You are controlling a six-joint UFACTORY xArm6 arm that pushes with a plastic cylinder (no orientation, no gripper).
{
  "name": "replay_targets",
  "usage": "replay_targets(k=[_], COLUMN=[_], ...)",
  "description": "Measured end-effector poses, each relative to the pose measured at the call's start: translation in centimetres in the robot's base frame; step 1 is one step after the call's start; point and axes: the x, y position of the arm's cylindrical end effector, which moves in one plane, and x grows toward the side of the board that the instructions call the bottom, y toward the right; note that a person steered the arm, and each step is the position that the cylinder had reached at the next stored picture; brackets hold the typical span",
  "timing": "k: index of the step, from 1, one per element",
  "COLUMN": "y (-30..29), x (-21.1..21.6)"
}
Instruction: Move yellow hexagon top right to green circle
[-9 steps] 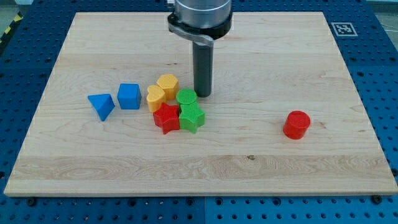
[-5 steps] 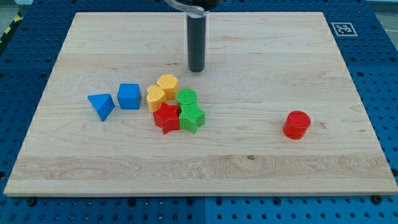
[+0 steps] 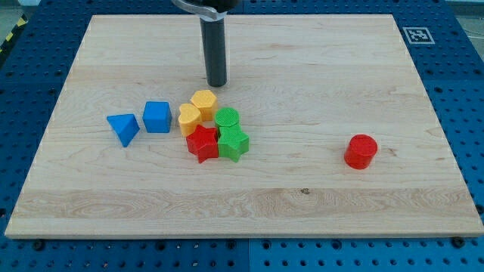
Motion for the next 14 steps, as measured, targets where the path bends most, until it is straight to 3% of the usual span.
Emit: replay_targets(k=[2, 6, 8, 11, 14], y=[-3.2, -4.5, -4.5, -7.2, -4.1], x=[1.4, 8.6, 8.4, 3.9, 5.1])
